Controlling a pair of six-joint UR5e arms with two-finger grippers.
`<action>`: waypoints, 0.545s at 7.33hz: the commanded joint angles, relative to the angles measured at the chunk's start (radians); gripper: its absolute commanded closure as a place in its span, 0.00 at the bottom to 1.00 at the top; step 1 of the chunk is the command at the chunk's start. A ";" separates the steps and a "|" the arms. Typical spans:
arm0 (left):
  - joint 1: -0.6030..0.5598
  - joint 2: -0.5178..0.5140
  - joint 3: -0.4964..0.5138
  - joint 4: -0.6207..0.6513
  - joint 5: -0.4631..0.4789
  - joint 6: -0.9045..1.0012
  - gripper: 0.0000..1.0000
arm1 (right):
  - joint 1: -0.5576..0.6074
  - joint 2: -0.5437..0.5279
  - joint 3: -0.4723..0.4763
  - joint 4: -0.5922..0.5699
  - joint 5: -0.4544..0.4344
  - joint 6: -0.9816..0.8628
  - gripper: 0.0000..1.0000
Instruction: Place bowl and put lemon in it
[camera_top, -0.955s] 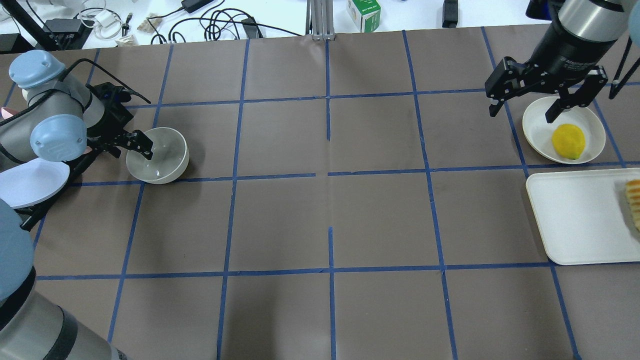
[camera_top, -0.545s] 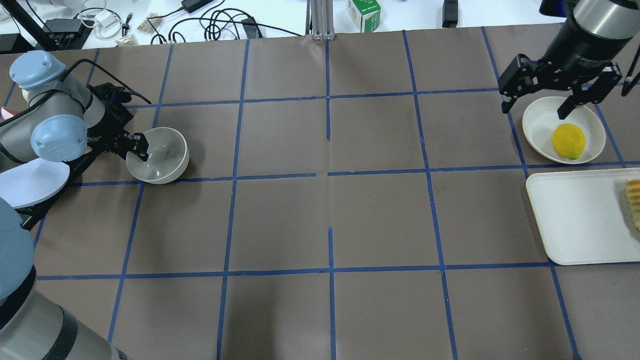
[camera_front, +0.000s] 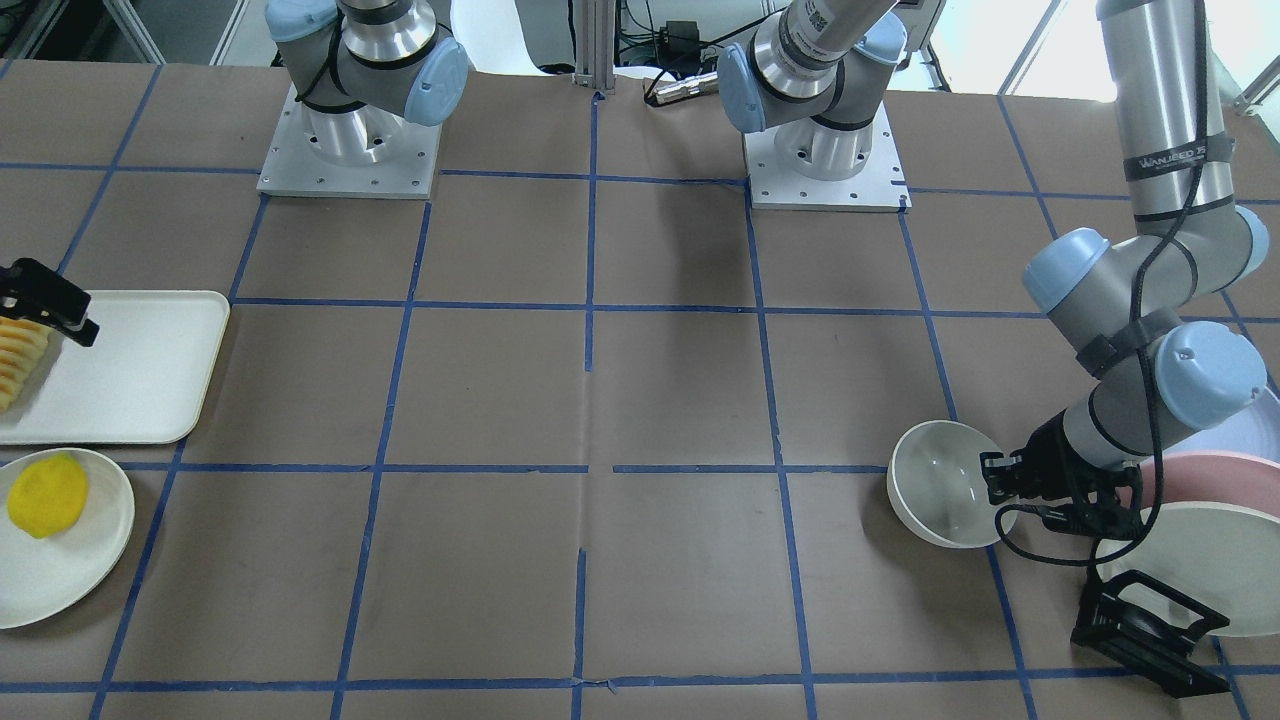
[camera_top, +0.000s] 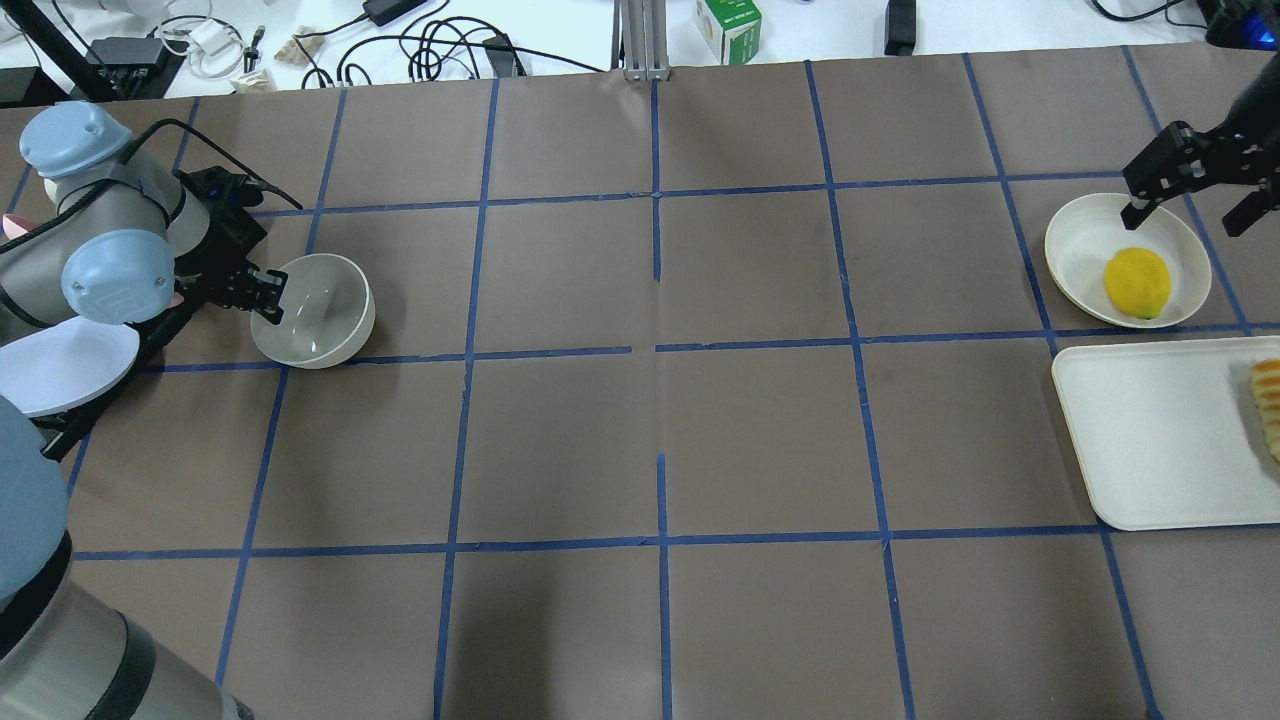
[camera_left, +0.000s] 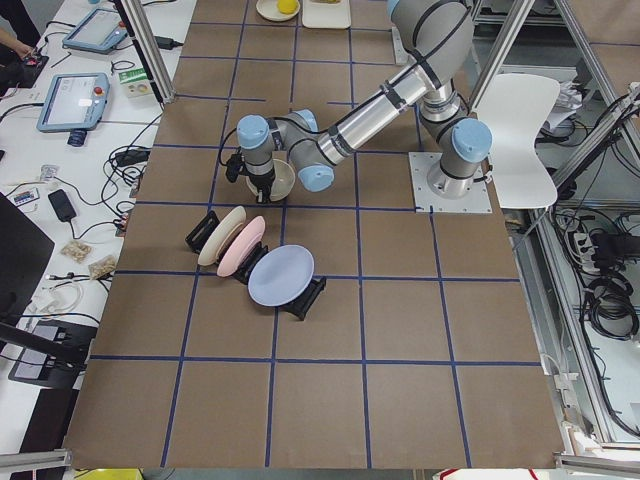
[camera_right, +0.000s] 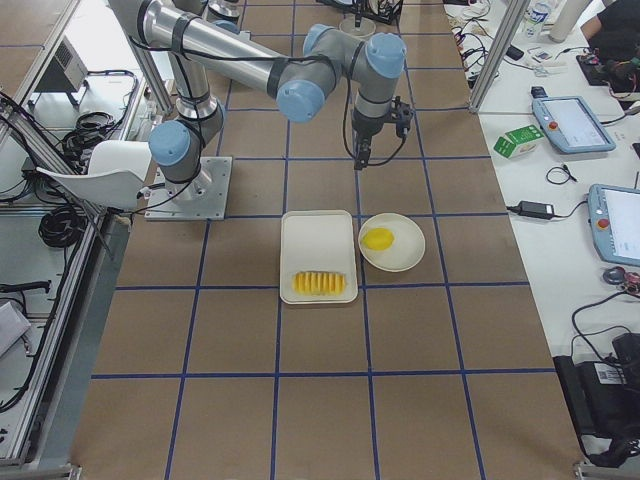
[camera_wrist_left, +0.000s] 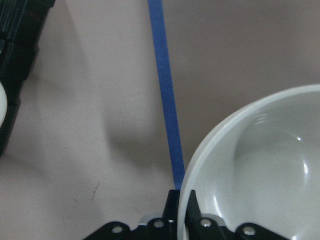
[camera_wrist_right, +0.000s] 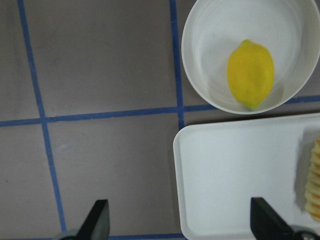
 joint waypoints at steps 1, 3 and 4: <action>0.000 0.018 0.011 -0.002 0.008 -0.004 1.00 | -0.026 0.105 -0.001 -0.148 0.000 -0.053 0.00; -0.020 0.044 0.012 -0.026 0.008 -0.015 1.00 | -0.026 0.214 -0.002 -0.255 -0.029 -0.076 0.00; -0.021 0.058 0.012 -0.046 -0.001 -0.017 1.00 | -0.026 0.260 -0.013 -0.295 -0.034 -0.078 0.00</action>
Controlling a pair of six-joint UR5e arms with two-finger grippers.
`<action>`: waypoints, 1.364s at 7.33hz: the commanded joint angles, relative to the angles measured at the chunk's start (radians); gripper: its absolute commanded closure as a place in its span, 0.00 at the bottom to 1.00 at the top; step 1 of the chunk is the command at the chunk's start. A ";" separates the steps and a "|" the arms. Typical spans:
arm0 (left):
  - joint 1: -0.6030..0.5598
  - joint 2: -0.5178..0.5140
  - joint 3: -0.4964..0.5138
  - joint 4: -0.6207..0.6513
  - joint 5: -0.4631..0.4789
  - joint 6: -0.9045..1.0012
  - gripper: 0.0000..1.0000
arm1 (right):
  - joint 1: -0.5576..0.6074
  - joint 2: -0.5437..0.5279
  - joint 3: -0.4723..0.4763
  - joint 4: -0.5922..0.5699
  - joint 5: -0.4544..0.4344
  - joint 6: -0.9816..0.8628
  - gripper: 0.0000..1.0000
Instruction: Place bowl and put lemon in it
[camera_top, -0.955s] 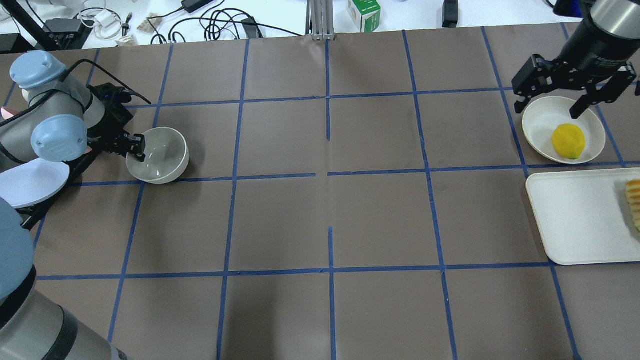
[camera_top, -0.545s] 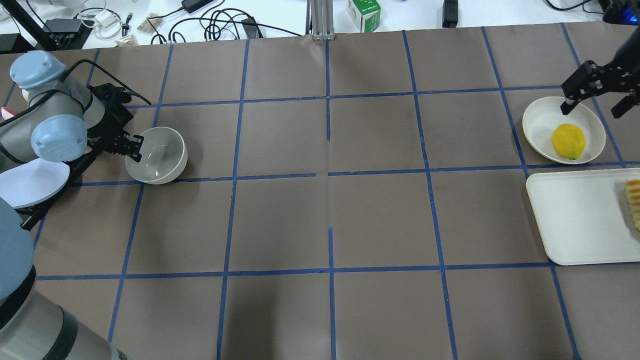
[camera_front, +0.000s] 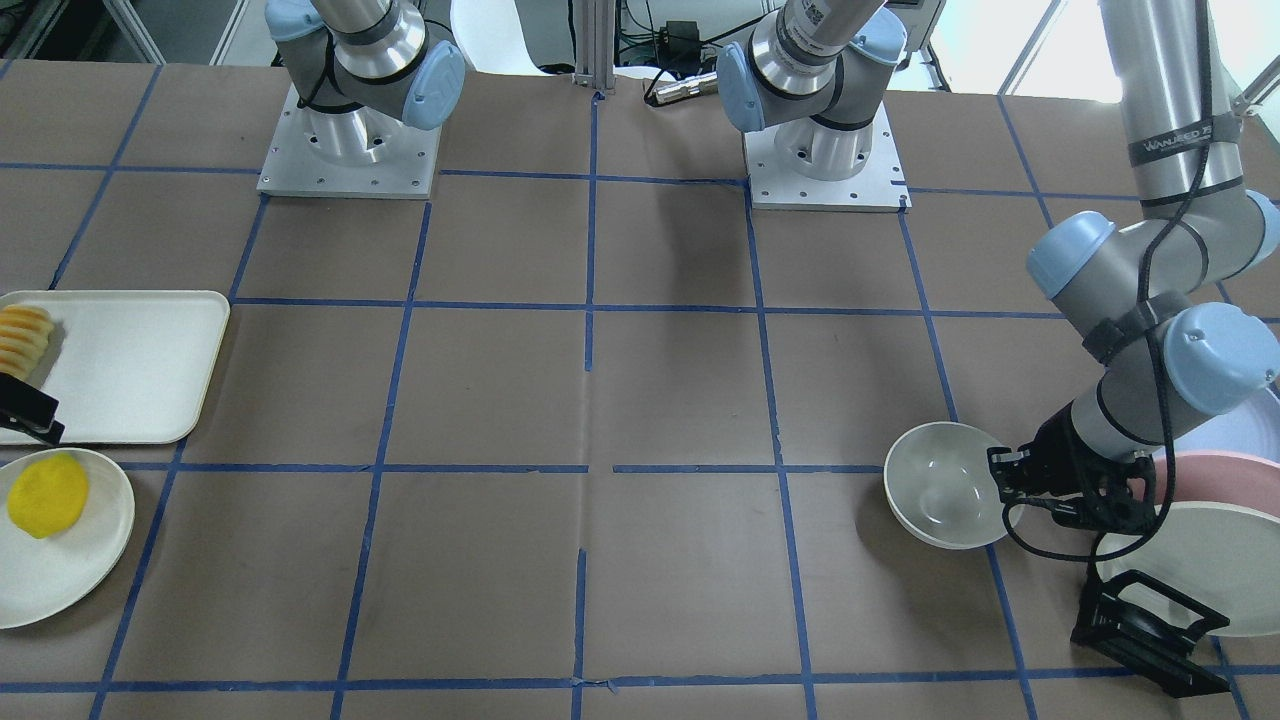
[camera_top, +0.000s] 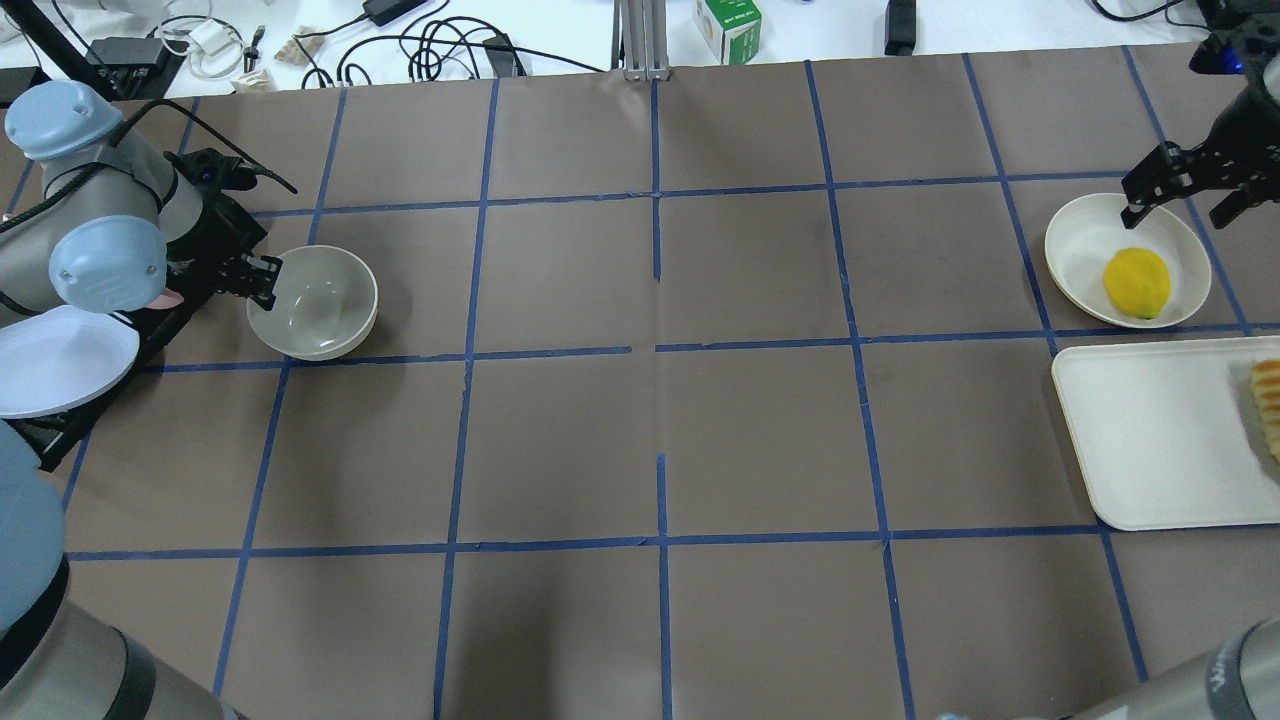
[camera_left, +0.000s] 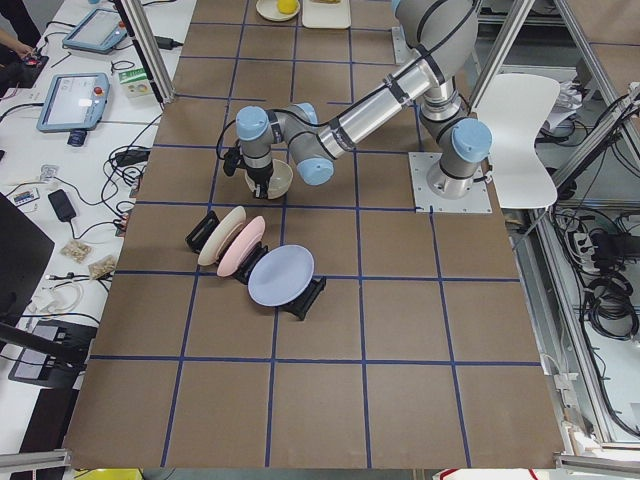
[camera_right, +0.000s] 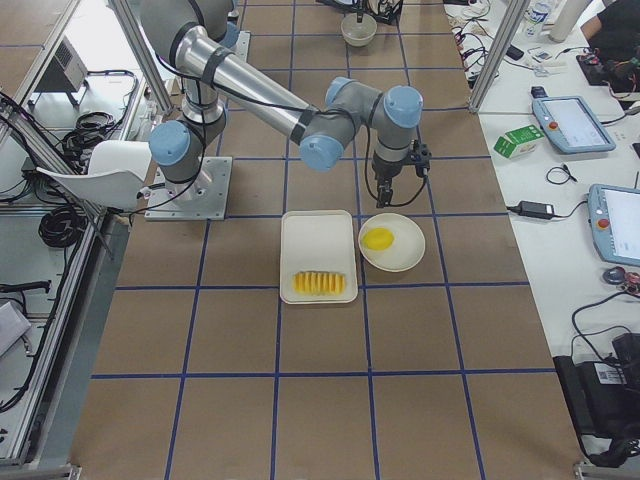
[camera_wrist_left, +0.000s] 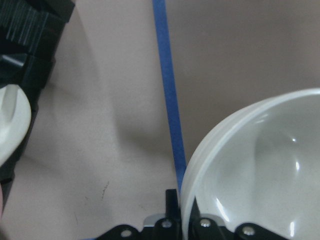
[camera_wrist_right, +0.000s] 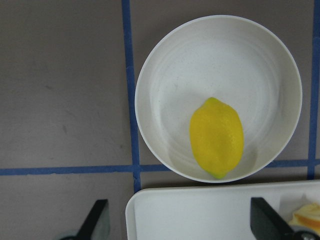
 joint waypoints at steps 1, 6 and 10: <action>-0.018 0.032 0.001 -0.036 -0.009 -0.011 1.00 | 0.000 0.091 0.002 -0.092 -0.012 -0.004 0.00; -0.199 0.092 -0.001 -0.071 -0.056 -0.305 1.00 | 0.000 0.191 -0.008 -0.161 -0.091 -0.004 0.00; -0.417 0.068 0.001 -0.056 -0.058 -0.604 1.00 | 0.000 0.217 -0.002 -0.163 -0.088 -0.006 0.00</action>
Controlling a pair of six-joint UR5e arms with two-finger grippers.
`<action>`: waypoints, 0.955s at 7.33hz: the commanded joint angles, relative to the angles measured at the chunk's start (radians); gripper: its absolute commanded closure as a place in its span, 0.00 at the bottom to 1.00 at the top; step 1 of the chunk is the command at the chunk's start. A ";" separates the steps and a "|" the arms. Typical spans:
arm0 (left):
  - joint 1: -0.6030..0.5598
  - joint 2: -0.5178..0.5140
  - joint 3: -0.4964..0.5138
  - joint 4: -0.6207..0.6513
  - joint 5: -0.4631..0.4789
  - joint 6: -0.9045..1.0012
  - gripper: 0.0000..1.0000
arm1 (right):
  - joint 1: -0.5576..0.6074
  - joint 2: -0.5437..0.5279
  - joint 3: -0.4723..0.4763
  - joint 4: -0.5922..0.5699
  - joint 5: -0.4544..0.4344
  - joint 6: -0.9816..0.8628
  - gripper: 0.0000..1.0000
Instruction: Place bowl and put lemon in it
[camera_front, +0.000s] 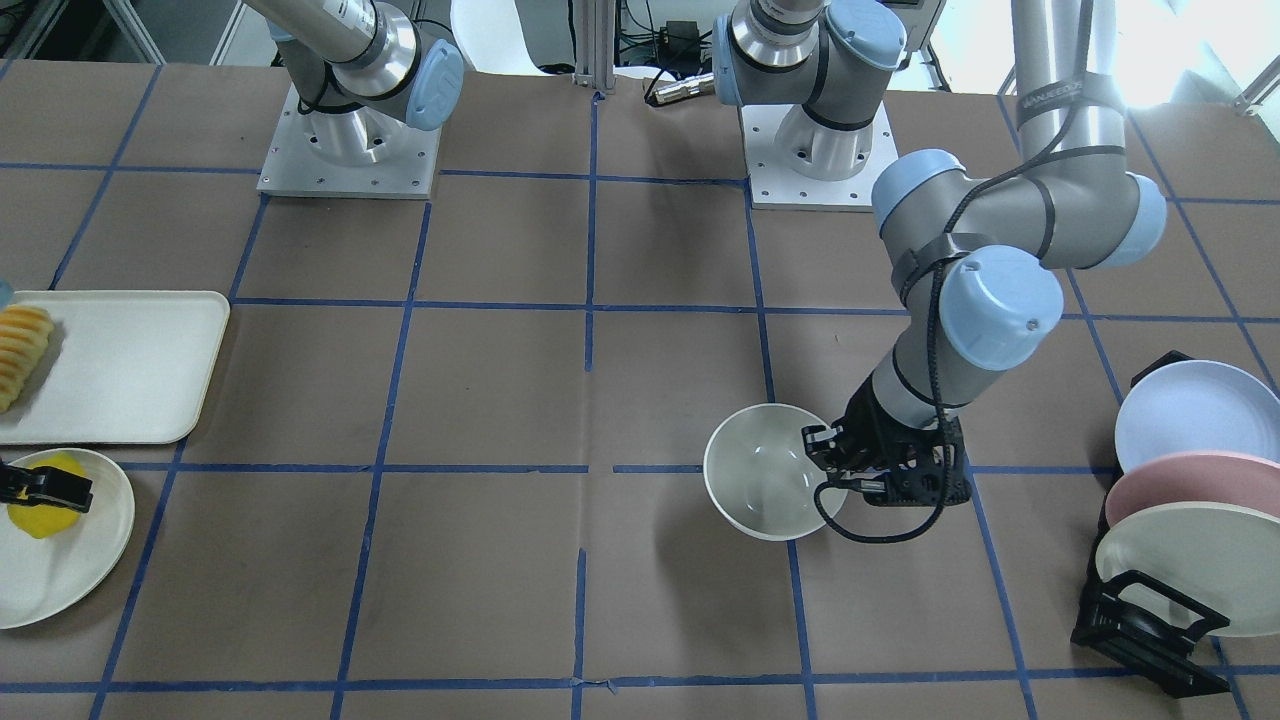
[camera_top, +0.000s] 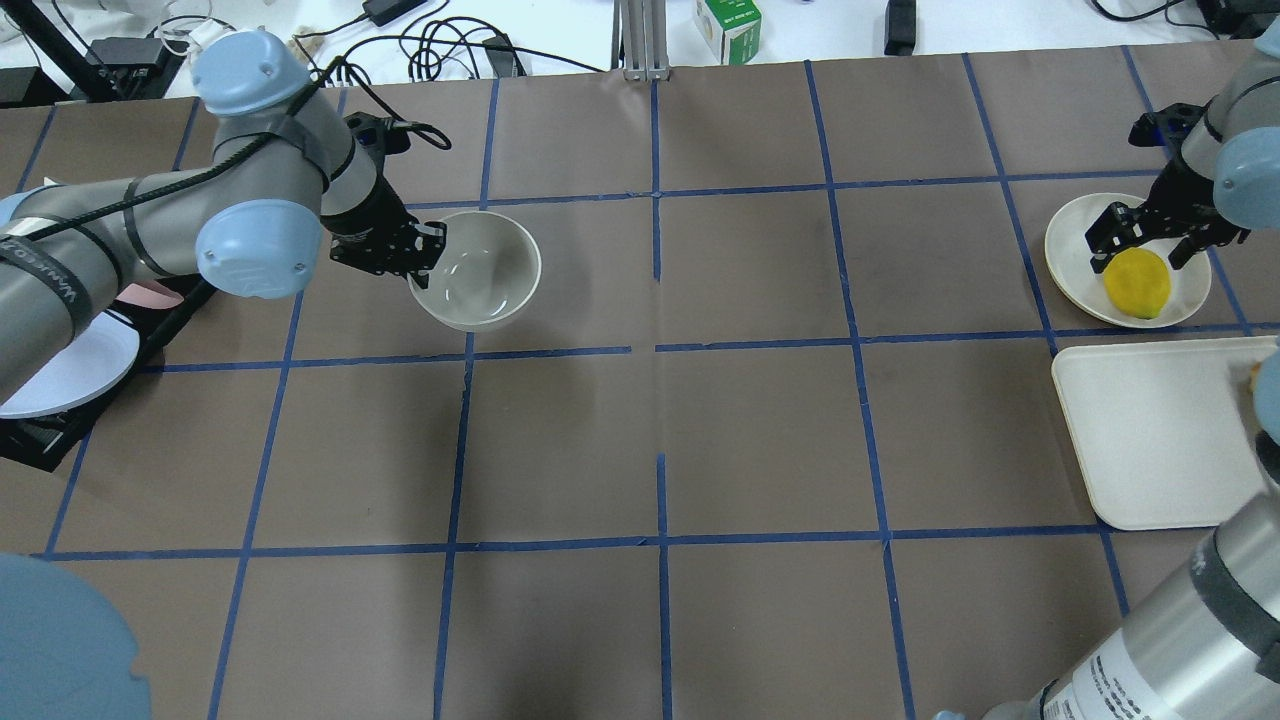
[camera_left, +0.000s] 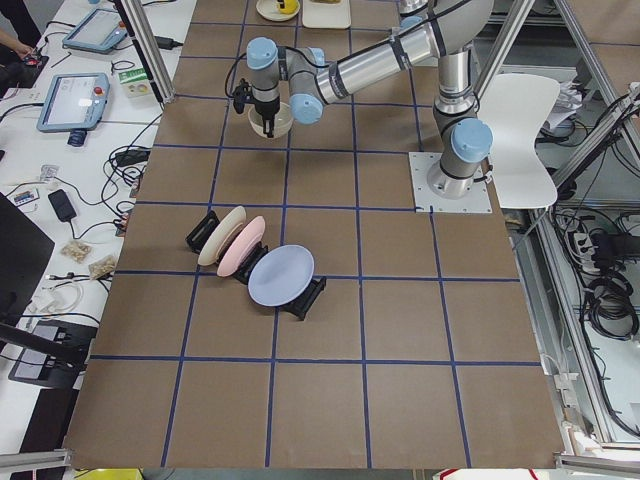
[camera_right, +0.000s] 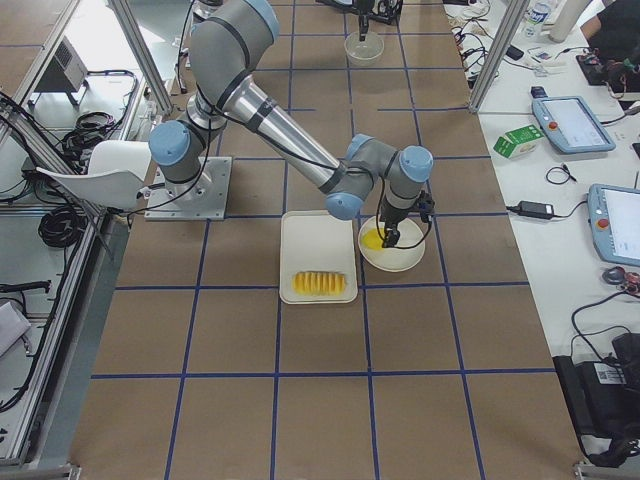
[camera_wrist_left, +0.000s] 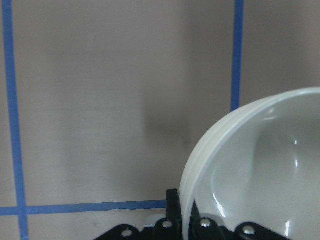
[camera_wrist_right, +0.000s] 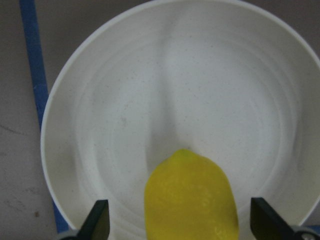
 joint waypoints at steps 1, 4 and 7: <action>-0.113 -0.009 -0.002 0.005 -0.011 -0.149 1.00 | 0.000 0.008 0.002 0.000 0.002 -0.004 0.04; -0.248 -0.021 -0.014 0.030 -0.017 -0.242 1.00 | 0.000 0.007 -0.006 0.006 -0.049 -0.001 1.00; -0.283 -0.069 -0.014 0.087 -0.027 -0.294 1.00 | 0.000 -0.028 -0.006 0.027 -0.093 0.008 1.00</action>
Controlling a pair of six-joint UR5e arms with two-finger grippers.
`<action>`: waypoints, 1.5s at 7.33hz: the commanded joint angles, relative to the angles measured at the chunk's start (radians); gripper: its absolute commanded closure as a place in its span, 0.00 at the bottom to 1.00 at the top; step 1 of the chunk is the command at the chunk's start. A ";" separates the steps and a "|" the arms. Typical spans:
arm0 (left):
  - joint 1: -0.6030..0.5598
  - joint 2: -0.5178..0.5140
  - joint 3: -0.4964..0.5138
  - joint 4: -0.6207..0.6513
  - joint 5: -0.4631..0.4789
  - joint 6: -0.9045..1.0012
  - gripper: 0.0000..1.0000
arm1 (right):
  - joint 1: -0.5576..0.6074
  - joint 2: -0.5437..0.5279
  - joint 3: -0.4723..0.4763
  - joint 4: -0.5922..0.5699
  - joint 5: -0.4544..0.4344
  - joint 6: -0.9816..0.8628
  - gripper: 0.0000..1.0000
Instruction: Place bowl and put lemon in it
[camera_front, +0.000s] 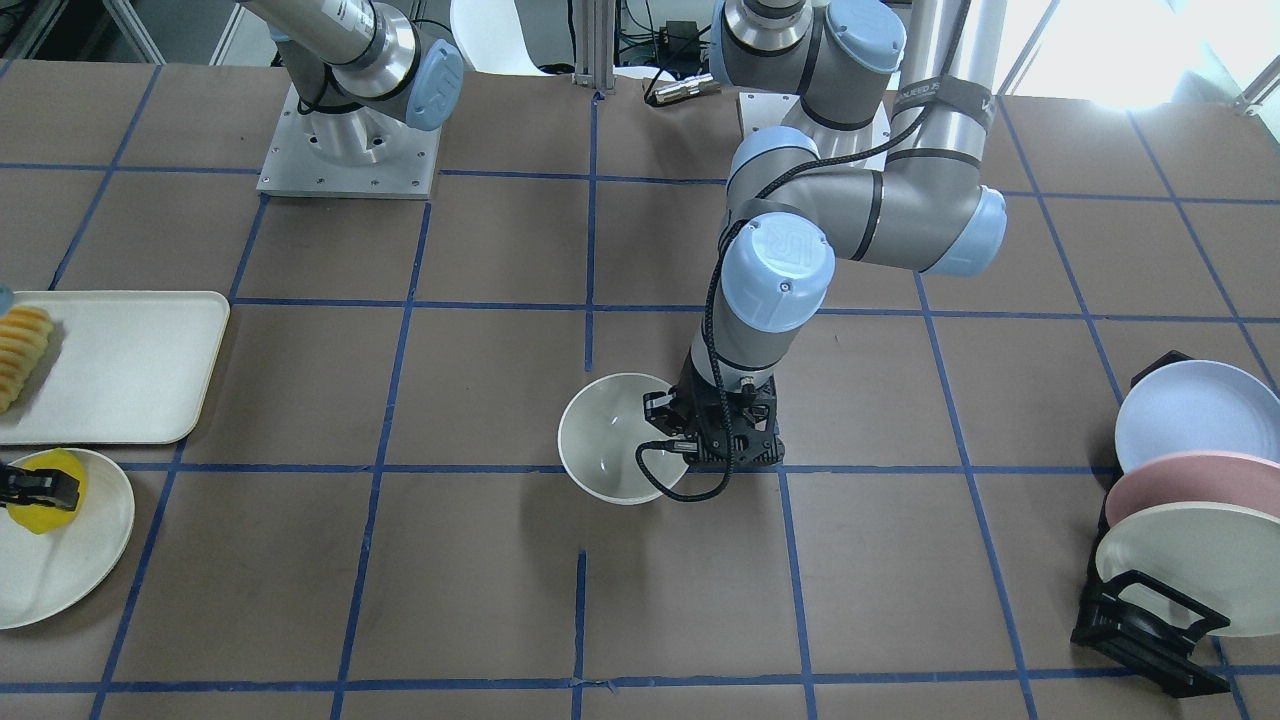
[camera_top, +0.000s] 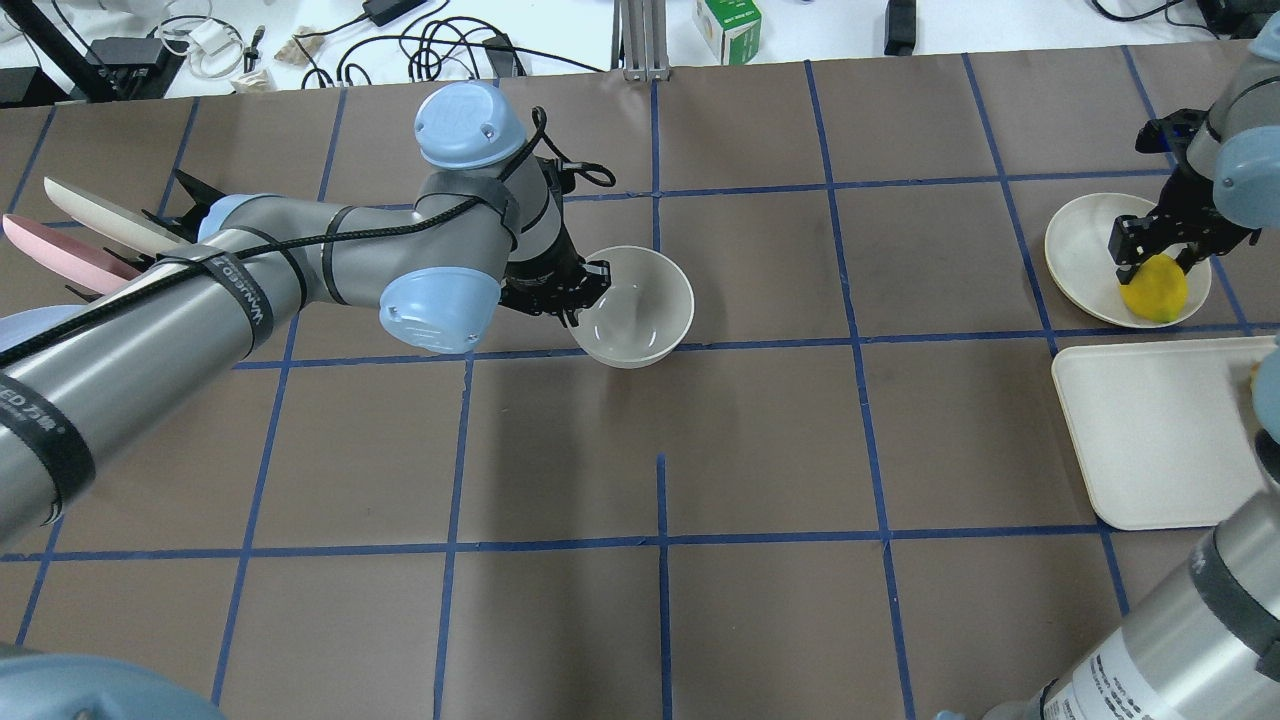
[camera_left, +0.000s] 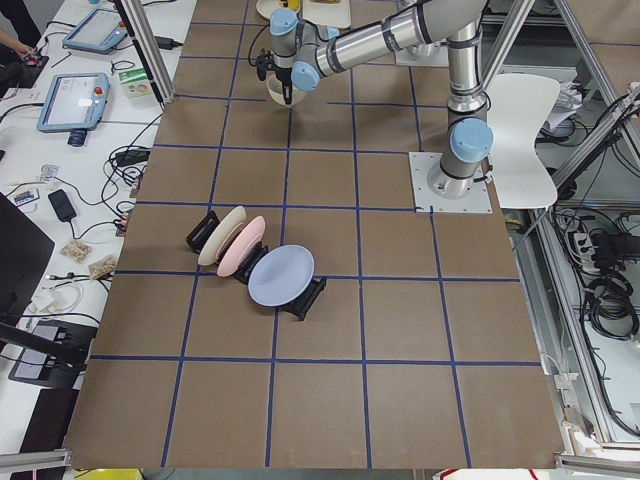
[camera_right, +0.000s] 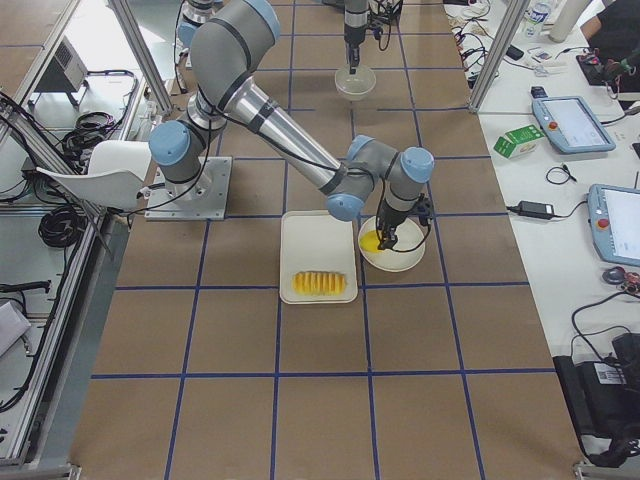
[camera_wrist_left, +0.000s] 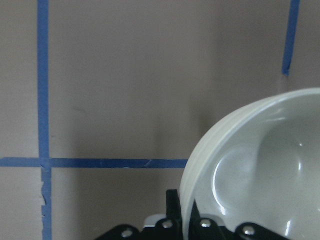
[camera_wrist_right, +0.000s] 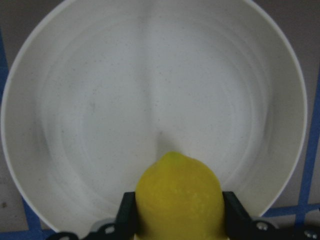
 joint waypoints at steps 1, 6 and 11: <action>-0.026 -0.034 0.000 0.051 -0.014 -0.011 1.00 | 0.008 -0.054 0.001 0.046 -0.004 0.011 1.00; -0.014 -0.015 0.016 0.061 -0.007 0.009 0.00 | 0.184 -0.180 -0.086 0.339 0.017 0.289 1.00; 0.205 0.224 0.084 -0.339 0.116 0.368 0.00 | 0.495 -0.245 -0.126 0.427 0.138 0.700 1.00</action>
